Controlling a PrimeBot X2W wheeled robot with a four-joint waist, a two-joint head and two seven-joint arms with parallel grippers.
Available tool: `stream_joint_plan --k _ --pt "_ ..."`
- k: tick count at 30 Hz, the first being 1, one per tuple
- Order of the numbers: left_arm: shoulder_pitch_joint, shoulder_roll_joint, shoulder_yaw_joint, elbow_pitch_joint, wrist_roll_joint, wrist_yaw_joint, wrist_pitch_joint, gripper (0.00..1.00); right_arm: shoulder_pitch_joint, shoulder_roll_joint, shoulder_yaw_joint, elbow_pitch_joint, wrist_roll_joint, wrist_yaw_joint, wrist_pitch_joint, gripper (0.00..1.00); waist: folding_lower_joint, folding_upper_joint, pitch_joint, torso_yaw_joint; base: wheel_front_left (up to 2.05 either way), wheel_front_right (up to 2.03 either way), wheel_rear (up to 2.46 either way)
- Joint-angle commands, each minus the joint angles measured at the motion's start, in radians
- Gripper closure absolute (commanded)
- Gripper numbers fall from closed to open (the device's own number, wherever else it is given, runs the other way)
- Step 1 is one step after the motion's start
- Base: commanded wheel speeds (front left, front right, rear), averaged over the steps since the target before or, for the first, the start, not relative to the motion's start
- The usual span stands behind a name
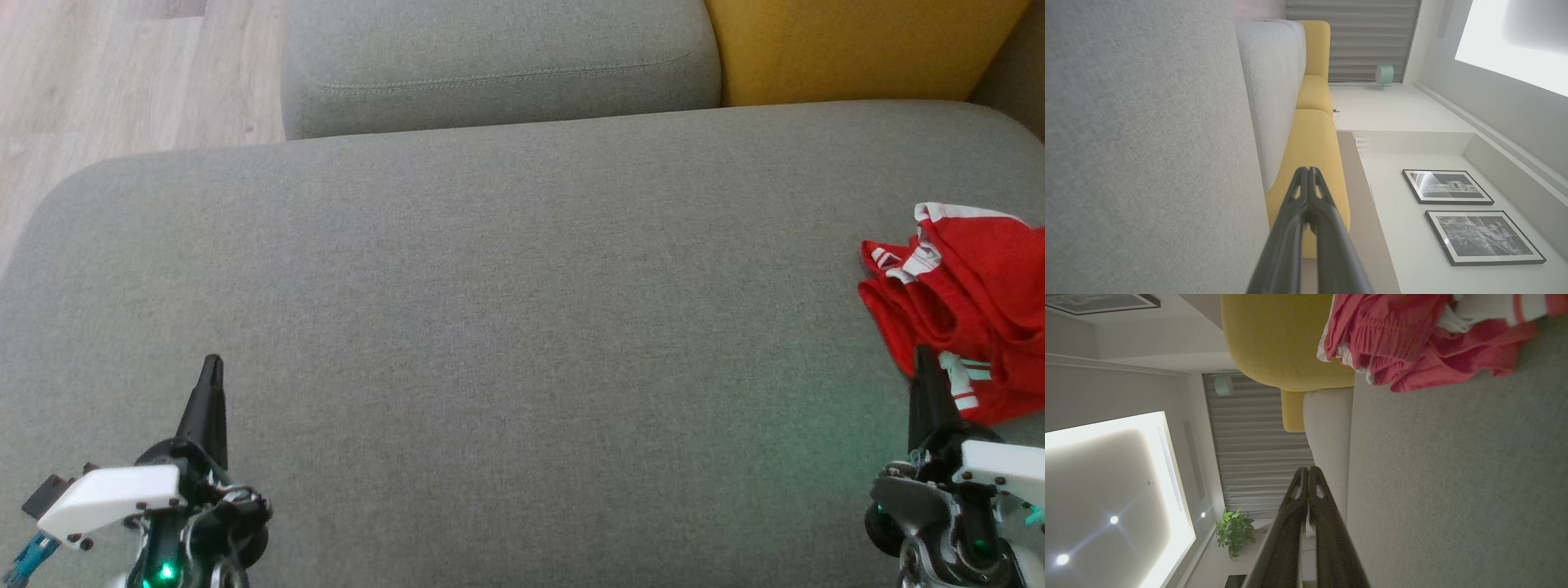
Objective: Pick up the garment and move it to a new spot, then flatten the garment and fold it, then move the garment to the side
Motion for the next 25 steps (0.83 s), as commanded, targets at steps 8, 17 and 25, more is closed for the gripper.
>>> stream_joint_plan --k 8,17,25 --pt "-0.054 0.006 0.035 -0.029 0.01 -0.007 0.006 1.0 -0.052 -0.005 0.02 -0.031 -0.007 0.007 0.005 1.0 0.0 0.0 0.0 0.0 0.0 0.0 0.0" --pt "-0.054 0.005 0.035 -0.029 0.011 -0.007 0.007 1.0 -0.052 -0.004 0.019 -0.031 -0.007 0.007 0.005 1.0 0.0 0.0 0.0 0.0 0.0 0.0 0.0" --pt "-0.054 0.005 0.036 -0.029 0.011 -0.007 0.007 1.0 -0.052 -0.004 0.019 -0.031 -0.008 0.007 0.006 1.0 0.0 0.0 0.0 0.0 0.0 0.0 0.0"
